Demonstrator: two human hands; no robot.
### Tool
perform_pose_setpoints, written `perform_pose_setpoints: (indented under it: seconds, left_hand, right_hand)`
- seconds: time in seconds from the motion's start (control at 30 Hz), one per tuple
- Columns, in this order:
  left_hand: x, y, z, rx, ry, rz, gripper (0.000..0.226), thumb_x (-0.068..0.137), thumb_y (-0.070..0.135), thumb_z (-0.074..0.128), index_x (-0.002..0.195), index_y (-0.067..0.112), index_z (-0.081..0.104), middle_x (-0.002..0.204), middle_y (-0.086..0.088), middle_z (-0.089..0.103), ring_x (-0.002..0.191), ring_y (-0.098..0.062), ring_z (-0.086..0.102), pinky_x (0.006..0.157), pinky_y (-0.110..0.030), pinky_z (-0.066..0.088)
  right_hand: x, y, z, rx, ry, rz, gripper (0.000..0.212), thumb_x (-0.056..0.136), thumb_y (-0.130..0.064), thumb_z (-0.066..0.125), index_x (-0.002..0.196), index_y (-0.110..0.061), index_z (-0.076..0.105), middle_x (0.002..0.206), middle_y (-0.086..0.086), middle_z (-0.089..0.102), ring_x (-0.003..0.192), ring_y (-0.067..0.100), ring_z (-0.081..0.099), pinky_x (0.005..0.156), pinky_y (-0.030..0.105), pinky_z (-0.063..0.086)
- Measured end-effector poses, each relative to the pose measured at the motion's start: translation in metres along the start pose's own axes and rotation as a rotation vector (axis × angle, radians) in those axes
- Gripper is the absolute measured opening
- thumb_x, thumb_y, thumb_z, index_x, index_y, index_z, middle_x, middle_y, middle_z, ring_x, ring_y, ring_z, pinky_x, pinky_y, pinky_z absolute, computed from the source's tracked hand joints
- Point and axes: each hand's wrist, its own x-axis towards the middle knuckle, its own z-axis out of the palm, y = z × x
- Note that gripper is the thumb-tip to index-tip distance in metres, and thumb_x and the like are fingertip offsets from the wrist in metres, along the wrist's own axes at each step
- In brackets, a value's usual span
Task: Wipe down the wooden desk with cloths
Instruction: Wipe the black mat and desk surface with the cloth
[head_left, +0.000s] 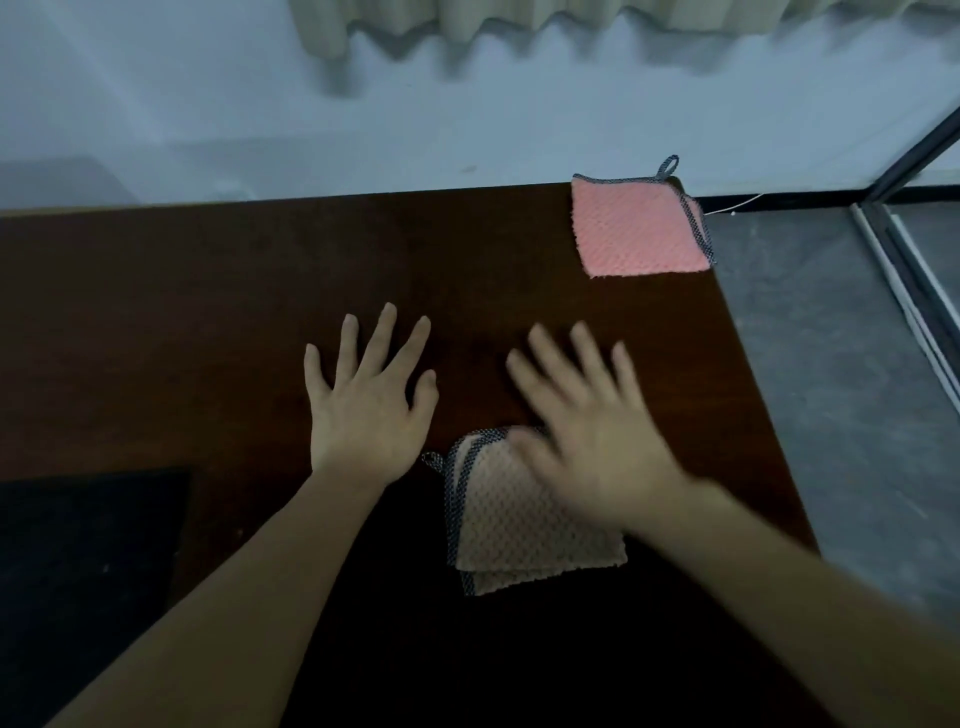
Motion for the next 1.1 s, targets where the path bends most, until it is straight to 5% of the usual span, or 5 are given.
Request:
perform_pose_setpoints:
  seconds: [0.17, 0.43, 0.7, 0.93, 1.1]
  left_hand:
    - [-0.002, -0.002, 0.001, -0.004, 0.012, 0.016, 0.058, 0.104, 0.054, 0.018, 0.16, 0.045, 0.003, 0.17, 0.01, -0.009, 0.155, -0.024, -0.016, 0.123, -0.056, -0.009]
    - [0.002, -0.004, 0.002, -0.001, -0.022, 0.034, 0.058, 0.105, 0.054, 0.016, 0.16, 0.045, -0.001, 0.17, 0.008, -0.011, 0.155, -0.026, -0.017, 0.123, -0.058, -0.008]
    - [0.003, -0.003, 0.0, -0.005, -0.031, 0.057, 0.059, 0.105, 0.054, 0.016, 0.16, 0.044, -0.002, 0.17, 0.007, -0.011, 0.155, -0.027, -0.017, 0.123, -0.061, -0.007]
    - [0.002, -0.003, 0.0, 0.008, -0.027, 0.053, 0.059, 0.104, 0.054, 0.014, 0.16, 0.043, -0.002, 0.17, 0.005, -0.012, 0.155, -0.029, -0.016, 0.122, -0.062, -0.006]
    - [0.004, -0.004, 0.001, 0.016, -0.027, 0.048, 0.059, 0.104, 0.054, 0.015, 0.16, 0.043, -0.002, 0.17, 0.005, -0.011, 0.155, -0.029, -0.015, 0.122, -0.062, -0.005]
  right_hand:
    - [-0.048, -0.051, 0.042, -0.067, -0.02, 0.019, 0.065, 0.104, -0.06, 0.019, 0.158, -0.025, 0.027, 0.168, 0.006, 0.021, 0.155, 0.036, 0.01, 0.119, 0.057, 0.007]
    - [-0.01, -0.043, 0.027, -0.142, -0.124, 0.098, 0.069, 0.093, -0.074, -0.003, 0.153, -0.047, -0.023, 0.163, 0.0, -0.03, 0.151, 0.036, -0.026, 0.119, 0.062, -0.013]
    - [0.045, 0.016, -0.002, -0.132, -0.104, 0.303, 0.07, 0.092, -0.075, -0.001, 0.155, -0.049, -0.018, 0.168, -0.001, -0.02, 0.153, 0.035, -0.021, 0.121, 0.061, -0.01]
    - [-0.061, -0.045, 0.03, -0.122, -0.137, 0.123, 0.066, 0.098, -0.074, 0.003, 0.159, -0.048, -0.005, 0.169, 0.006, -0.008, 0.154, 0.041, -0.008, 0.12, 0.065, 0.0]
    - [-0.025, -0.007, 0.021, -0.139, -0.1, 0.221, 0.063, 0.089, -0.077, -0.005, 0.145, -0.059, -0.027, 0.162, -0.005, -0.034, 0.15, 0.033, -0.029, 0.119, 0.058, -0.017]
